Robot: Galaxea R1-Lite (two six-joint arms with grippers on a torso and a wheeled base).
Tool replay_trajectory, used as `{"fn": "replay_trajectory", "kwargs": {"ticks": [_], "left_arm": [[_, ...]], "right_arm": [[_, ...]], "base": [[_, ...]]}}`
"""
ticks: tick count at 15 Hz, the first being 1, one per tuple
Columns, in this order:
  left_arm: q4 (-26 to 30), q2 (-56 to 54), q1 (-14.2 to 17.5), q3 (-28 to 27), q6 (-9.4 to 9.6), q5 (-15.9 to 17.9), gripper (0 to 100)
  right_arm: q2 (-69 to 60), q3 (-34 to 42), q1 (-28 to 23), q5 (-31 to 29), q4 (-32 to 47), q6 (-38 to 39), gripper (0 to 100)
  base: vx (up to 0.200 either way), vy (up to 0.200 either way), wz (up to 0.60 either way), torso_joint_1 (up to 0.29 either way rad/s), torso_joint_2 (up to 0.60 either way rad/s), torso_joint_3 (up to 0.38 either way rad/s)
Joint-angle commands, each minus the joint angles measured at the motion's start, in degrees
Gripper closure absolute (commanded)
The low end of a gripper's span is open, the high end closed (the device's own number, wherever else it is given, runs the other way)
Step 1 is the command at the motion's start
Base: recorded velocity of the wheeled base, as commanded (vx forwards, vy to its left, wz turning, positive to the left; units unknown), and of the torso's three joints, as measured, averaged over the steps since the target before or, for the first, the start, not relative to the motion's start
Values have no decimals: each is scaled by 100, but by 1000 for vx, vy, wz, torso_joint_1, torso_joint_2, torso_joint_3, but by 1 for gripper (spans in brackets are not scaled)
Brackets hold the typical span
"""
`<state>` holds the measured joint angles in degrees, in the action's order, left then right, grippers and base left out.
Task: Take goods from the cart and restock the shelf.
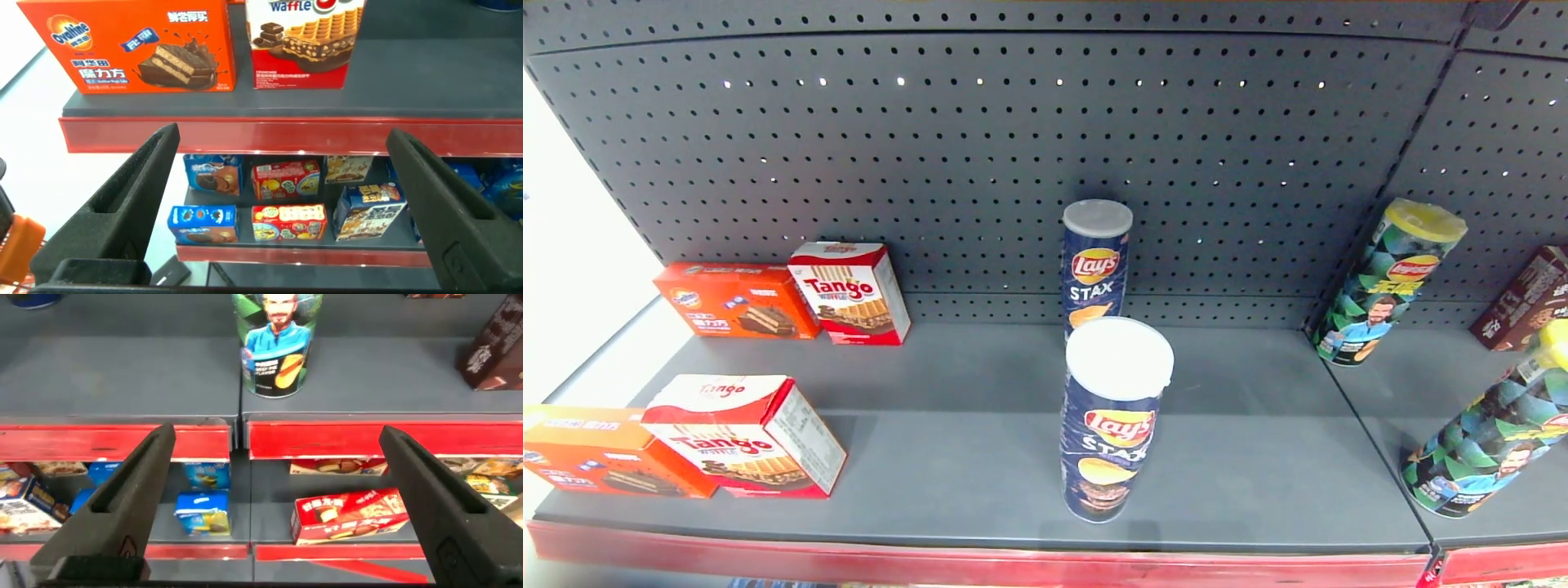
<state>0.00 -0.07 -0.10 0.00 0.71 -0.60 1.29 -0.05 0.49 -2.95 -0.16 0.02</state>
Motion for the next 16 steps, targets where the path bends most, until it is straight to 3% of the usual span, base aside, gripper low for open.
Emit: {"fn": "replay_trajectory", "kwargs": {"ticks": [1, 16], "left_arm": [[0, 7, 1, 0, 8, -2, 0], [0, 7, 1, 0, -9, 33, 0]], "right_arm": [[-24, 5, 4, -4, -11, 6, 0], [-24, 5, 4, 66, -11, 6, 0]], "base": [[0, 0, 0, 0, 0, 0], [-27, 0, 0, 0, -1, 1]]}}
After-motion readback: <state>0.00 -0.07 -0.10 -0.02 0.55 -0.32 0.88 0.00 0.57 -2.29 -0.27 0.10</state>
